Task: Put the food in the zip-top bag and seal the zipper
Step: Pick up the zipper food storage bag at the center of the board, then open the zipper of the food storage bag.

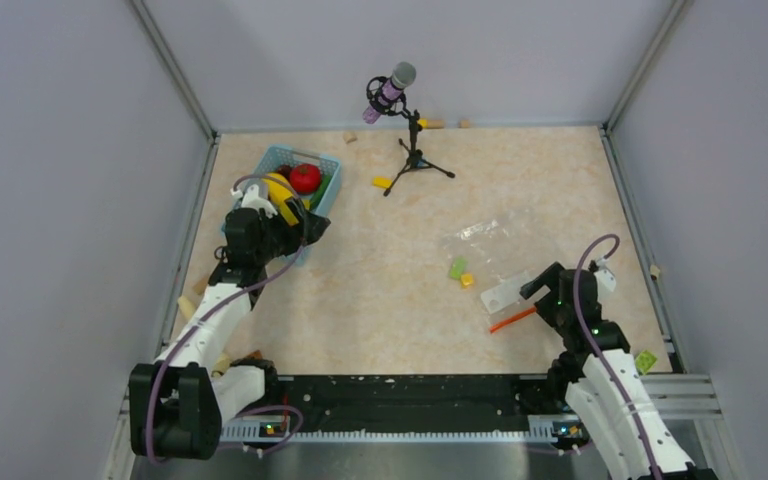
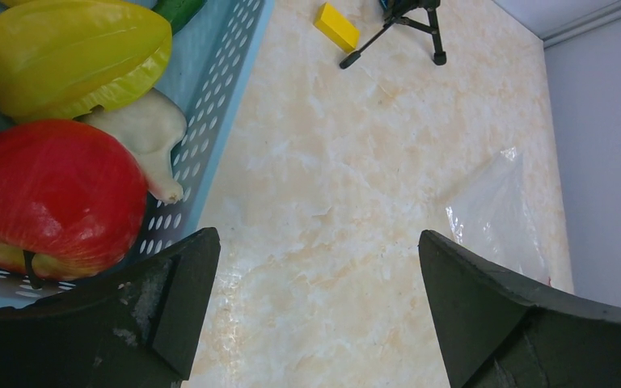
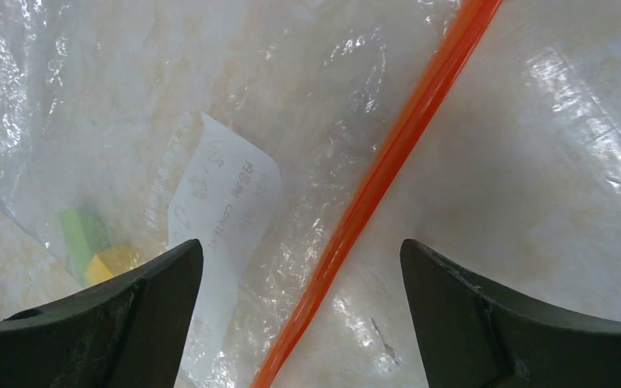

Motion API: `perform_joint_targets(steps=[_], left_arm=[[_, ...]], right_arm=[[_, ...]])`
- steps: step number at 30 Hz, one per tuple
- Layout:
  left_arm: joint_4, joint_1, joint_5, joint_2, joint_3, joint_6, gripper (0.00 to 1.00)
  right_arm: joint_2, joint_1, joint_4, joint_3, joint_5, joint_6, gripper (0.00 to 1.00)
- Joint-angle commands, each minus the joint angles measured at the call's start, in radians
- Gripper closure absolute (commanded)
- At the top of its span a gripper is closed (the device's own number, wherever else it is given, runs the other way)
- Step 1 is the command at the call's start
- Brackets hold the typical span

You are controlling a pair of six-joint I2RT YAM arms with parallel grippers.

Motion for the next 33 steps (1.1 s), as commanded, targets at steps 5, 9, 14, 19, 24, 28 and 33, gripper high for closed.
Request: perform_joint_targets(steps=[5, 9, 14, 19, 24, 28, 33], left_arm=[[0.08, -0.007, 0.124, -0.023, 0.007, 0.03, 0.02], [0.136, -0.028, 0.268, -0.026, -0.003, 0.04, 0.02], [0.053, -0.152, 0.165, -0.019, 0.045, 0.117, 0.02], [-0.017, -0.39, 0.059, 0.034, 0.148, 0.251, 0.03], [-0.053, -0.595, 0.052, 0.091, 0.25, 0.387, 0.03], [-0.023, -0.728, -0.06, 0.153, 0.319, 0.432, 0.03], [-0.082, -0.802, -0.223, 0.263, 0.422, 0.445, 0.07]], right_arm=[[-0.024, -0.003, 0.434, -0.14, -0.106, 0.061, 0.42], [-0.023, -0.003, 0.501, -0.128, -0.114, 0.046, 1.0], [-0.012, -0.002, 0.488, -0.079, -0.137, 0.001, 1.0], [0.002, -0.002, 0.542, -0.014, -0.242, -0.014, 1.0], [0.056, 0.066, 0.631, 0.075, -0.277, 0.03, 1.0], [0.159, 0.239, 0.677, 0.161, -0.164, 0.046, 1.0], [0.334, 0.449, 0.692, 0.301, -0.033, 0.006, 1.0]])
